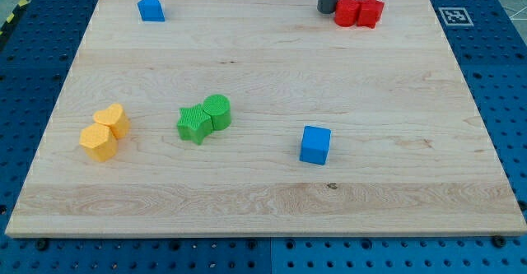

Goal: Move blue triangle towards center

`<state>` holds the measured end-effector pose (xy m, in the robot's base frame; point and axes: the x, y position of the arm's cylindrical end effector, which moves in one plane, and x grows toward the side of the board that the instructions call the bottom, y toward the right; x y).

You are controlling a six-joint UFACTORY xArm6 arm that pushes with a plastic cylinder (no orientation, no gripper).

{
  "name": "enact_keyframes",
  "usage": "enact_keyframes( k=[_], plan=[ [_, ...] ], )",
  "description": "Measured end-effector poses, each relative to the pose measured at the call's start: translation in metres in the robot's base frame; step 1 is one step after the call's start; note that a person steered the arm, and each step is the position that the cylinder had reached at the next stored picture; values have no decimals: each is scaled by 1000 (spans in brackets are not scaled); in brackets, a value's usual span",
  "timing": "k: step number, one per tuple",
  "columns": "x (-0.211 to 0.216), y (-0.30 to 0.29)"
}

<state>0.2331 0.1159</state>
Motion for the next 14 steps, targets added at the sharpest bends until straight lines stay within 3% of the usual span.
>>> enact_keyframes(
  k=[1, 2, 3, 6, 7, 8, 9, 12, 14],
  plan=[
    [-7, 9],
    [-40, -34],
    [-40, -91],
    [77, -277],
    [57, -349],
    [-1, -393],
    [-41, -386],
    [1, -350],
    [-19, -321]
  ],
)
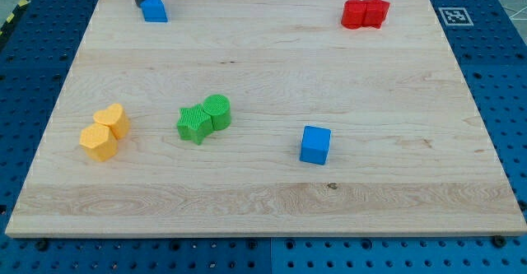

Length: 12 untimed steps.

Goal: Move blue triangle towards center

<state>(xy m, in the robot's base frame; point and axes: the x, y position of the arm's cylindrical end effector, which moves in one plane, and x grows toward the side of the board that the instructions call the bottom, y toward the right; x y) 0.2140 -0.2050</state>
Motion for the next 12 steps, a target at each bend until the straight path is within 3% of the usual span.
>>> enact_keyframes(
  k=[6, 9, 12],
  plan=[
    [88, 73],
    [146, 76],
    [171, 52]
  ],
)
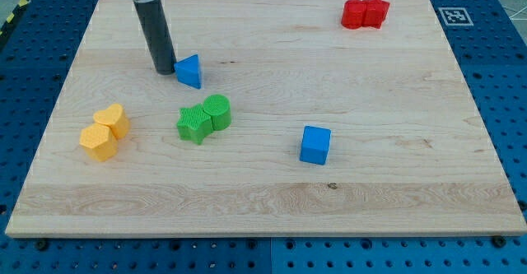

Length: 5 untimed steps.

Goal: Move blue triangle towards center

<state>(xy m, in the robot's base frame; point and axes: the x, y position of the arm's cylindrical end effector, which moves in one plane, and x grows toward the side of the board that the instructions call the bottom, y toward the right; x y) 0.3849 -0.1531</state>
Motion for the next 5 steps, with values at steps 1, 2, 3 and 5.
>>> enact_keyframes(
  k=[1, 2, 3, 5],
  plan=[
    [15, 17],
    [13, 44],
    [11, 57],
    [11, 79]
  ],
)
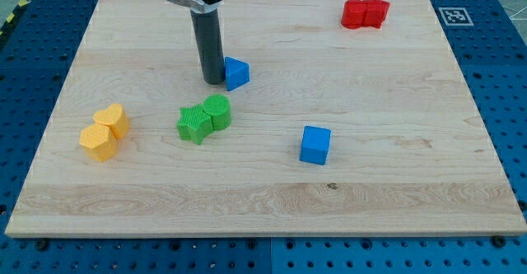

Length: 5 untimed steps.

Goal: Move blue triangle towards center

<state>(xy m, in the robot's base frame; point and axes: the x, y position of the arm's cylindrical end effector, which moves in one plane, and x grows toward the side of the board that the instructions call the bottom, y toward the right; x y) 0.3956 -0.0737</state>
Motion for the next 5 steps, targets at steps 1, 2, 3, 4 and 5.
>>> enact_keyframes(
  k=[1, 2, 3, 4, 5],
  plan=[
    [0, 15],
    [0, 31],
    [0, 46],
    [0, 62],
    [0, 76]
  ],
)
